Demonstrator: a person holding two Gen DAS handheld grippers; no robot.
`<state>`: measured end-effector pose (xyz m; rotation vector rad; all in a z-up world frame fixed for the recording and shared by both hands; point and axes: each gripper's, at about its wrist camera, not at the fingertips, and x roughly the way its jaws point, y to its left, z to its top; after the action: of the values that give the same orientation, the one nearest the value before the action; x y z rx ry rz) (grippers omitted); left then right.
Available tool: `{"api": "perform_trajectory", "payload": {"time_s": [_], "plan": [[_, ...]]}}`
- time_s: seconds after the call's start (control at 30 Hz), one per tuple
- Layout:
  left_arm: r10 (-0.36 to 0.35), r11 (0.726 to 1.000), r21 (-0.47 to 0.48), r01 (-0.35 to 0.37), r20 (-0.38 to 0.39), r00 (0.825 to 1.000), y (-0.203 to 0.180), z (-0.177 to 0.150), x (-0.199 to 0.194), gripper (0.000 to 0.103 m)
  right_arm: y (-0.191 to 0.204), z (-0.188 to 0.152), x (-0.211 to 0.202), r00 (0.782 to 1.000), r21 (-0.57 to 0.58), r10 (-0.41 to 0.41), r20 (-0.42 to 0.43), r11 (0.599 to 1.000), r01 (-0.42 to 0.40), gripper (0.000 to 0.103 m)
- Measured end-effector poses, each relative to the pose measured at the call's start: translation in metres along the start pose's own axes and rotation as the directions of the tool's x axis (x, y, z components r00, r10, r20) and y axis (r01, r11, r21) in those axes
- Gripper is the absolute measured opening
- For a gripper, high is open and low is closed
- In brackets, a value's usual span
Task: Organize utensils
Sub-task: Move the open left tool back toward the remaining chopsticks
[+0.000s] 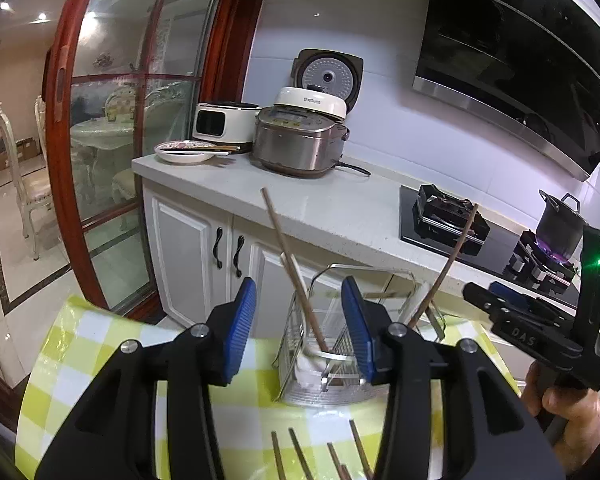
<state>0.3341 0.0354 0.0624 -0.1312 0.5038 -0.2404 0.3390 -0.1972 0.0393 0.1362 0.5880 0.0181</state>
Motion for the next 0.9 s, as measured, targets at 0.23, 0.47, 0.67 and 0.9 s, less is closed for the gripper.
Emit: {"api": "perform_trajectory", "payload": {"time_s": [0.23, 0.47, 0.67, 0.9], "plan": [[0.025, 1.0, -0.018, -0.026, -0.017, 1.0, 0.011, -0.032, -0.026, 0.048, -0.018, -0.045, -0.023, 0.998, 0.021, -0.042, -0.036, 0.999, 0.043, 0.07], [0.06, 0.996, -0.057, -0.064, -0.076, 0.995, 0.026, -0.094, -0.048, 0.049, -0.012, -0.134, -0.048, 0.986, -0.007, -0.035, -0.164, 0.999, 0.034, 0.074], [0.085, 0.995, -0.04, -0.093, -0.156, 0.984, 0.031, -0.152, -0.064, 0.05, 0.006, -0.198, -0.066, 0.96, -0.071, -0.007, -0.28, 0.997, -0.014, 0.074], [0.097, 0.993, -0.038, -0.108, -0.216, 0.971, 0.033, -0.188, -0.068, 0.052, 0.025, -0.216, -0.074, 0.948, -0.113, 0.016, -0.317, 0.992, -0.054, 0.074]]}}
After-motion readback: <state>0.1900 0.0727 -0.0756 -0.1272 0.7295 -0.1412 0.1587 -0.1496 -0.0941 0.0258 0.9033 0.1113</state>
